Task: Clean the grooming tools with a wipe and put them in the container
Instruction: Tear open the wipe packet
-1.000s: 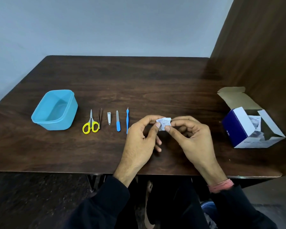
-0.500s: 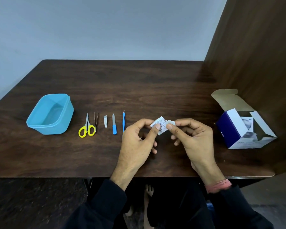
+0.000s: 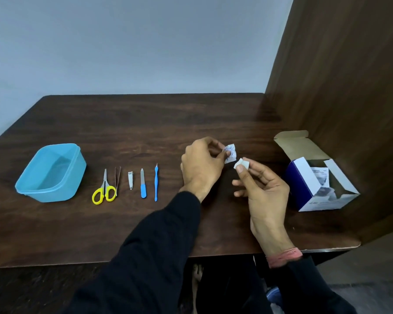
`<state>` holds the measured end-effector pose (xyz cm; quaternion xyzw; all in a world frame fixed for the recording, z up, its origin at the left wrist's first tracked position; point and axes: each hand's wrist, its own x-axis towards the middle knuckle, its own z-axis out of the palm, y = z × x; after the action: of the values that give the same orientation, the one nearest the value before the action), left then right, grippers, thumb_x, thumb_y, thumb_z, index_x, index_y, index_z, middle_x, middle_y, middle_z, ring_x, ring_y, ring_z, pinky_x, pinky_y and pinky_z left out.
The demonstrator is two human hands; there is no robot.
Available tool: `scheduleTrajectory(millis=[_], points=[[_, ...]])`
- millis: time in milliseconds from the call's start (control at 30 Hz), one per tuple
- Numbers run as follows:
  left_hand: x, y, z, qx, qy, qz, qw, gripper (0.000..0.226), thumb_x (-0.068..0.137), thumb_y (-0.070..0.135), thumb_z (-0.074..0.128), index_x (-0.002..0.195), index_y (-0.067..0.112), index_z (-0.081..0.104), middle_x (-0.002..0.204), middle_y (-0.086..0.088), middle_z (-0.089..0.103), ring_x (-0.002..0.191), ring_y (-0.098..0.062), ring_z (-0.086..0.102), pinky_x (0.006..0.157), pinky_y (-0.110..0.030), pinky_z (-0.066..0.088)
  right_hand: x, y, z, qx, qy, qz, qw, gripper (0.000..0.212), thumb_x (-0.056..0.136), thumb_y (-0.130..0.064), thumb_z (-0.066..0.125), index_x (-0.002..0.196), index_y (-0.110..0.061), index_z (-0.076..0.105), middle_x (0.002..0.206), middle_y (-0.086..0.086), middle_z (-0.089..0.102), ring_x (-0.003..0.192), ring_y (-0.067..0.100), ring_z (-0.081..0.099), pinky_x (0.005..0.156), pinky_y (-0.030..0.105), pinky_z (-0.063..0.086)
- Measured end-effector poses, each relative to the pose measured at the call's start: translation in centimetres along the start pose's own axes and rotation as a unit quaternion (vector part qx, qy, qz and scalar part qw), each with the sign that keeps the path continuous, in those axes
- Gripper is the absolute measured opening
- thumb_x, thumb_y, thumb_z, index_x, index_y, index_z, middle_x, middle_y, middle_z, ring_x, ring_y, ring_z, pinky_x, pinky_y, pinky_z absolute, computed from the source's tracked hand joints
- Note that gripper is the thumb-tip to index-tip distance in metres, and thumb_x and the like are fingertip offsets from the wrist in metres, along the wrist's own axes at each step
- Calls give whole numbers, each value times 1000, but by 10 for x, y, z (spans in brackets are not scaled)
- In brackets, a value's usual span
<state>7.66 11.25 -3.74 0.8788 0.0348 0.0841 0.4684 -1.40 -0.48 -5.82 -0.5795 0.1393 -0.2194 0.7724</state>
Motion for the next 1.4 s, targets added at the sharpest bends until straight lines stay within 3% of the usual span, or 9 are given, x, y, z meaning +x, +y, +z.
scheduleTrajectory(millis=[133,400,533,700,833,1067,1167,1267,1400], points=[[17,7,16,63,-20,25,997,11,92,43,88,92,36,79,84,21,78,92,-6,78,90,-35,63,17,0,1,-39,-6,3,999,18,99,-12,82,112,-24,83,105,-3,85,69,14,75,54,25,61],[30,2,26,108,-17,26,994,28,85,48,91,104,34,76,97,18,78,102,-15,77,94,-38,61,23,7,-3,-42,-9,1,999,9,106,-11,74,109,-12,82,100,8,83,66,19,77,50,25,59],[19,8,19,51,27,52,997,27,93,54,82,112,37,73,117,17,71,102,-16,76,89,-37,57,21,7,-3,-43,-8,-5,999,10,102,-5,77,109,-11,82,100,7,84,67,17,76,50,25,59],[-23,8,-10,-74,-10,25,997,12,99,48,77,93,38,81,89,24,79,75,-2,75,82,-38,66,17,4,-2,-47,-29,-2,998,14,99,-3,81,110,-11,83,102,6,85,63,17,75,48,24,58],[-61,-5,-44,-198,-60,-10,978,7,99,31,85,103,35,87,99,16,83,75,-25,81,67,-50,70,5,3,10,-64,-87,-5,994,11,100,-7,80,108,-13,85,95,8,85,62,17,74,49,26,58],[-78,-40,-91,-259,-39,-52,964,17,95,25,91,111,27,88,103,3,84,67,-14,75,51,-30,61,-25,13,44,-47,-173,22,983,10,104,-10,75,107,-12,84,93,8,85,63,16,73,53,26,59],[-85,-59,-105,-223,-11,-36,974,8,97,22,89,102,28,89,100,4,84,65,-16,75,49,-34,62,-32,20,50,-62,-233,32,970,9,106,-6,72,105,-9,81,94,7,83,65,16,73,54,24,58],[-90,-79,-114,-104,55,3,993,11,94,30,91,95,40,87,97,20,80,69,-14,77,62,-46,66,-36,28,56,-136,-273,-6,952,10,107,-7,71,105,-12,79,97,5,81,65,19,75,51,26,58],[-92,-92,-136,103,140,-14,985,12,88,49,90,99,46,84,87,23,71,77,-5,67,72,-31,53,-37,32,61,-187,-232,-39,954,16,108,-11,71,100,-22,78,99,2,79,59,20,73,46,29,56]])
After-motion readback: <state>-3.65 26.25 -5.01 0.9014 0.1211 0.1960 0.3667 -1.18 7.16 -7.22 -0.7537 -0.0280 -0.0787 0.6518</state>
